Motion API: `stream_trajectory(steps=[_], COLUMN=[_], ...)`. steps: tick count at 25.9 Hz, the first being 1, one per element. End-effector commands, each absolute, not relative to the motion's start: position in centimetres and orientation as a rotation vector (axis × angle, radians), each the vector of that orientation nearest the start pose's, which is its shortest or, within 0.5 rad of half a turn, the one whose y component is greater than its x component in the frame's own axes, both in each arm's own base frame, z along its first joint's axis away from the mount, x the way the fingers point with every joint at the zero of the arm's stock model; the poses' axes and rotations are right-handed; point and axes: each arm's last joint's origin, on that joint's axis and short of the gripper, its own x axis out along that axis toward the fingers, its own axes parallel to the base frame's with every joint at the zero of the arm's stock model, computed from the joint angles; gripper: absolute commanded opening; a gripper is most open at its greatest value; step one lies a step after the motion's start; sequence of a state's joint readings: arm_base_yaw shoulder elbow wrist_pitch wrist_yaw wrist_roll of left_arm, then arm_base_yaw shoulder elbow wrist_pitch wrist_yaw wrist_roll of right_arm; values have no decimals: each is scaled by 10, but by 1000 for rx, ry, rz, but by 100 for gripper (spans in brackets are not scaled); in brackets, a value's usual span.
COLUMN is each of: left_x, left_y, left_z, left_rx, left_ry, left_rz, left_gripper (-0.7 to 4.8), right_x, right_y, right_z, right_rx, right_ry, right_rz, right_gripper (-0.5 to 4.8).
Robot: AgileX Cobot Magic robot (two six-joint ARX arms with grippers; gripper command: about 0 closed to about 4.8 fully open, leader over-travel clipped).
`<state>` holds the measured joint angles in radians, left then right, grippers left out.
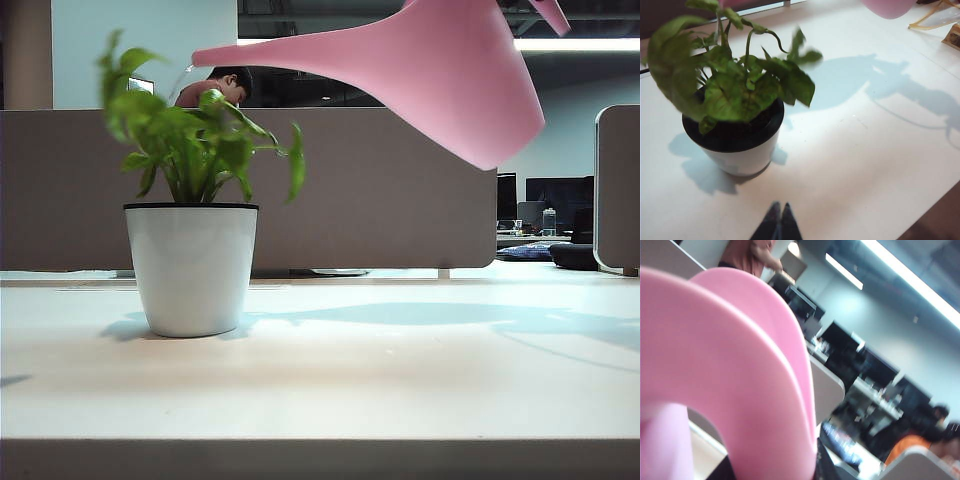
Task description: Pick up the watering can from the table, water the potted plant, and put the can back.
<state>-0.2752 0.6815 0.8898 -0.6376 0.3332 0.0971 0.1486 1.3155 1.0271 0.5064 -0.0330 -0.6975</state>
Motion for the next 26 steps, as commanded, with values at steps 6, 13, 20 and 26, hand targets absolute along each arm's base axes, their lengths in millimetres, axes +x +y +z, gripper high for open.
stream_trajectory(steps=[6,13,20,26], left_x=[121,121,121,120], left_y=[-44,-44,-44,-44], left_z=[342,342,342,341], left_rx=[79,80,81,80], left_ry=[397,397,397,403], left_rz=[-623,-621,-621,-621], left_gripper=[-5,-5,-5,-5], right_x=[296,300,317,331], right_y=[18,7,-4,-17], right_z=[363,322,273,248], right_rx=[-339,-138,75,120], right_ry=[-253,-151,-109,-138], right_rz=[51,62,38,34], right_gripper=[20,20,20,8])
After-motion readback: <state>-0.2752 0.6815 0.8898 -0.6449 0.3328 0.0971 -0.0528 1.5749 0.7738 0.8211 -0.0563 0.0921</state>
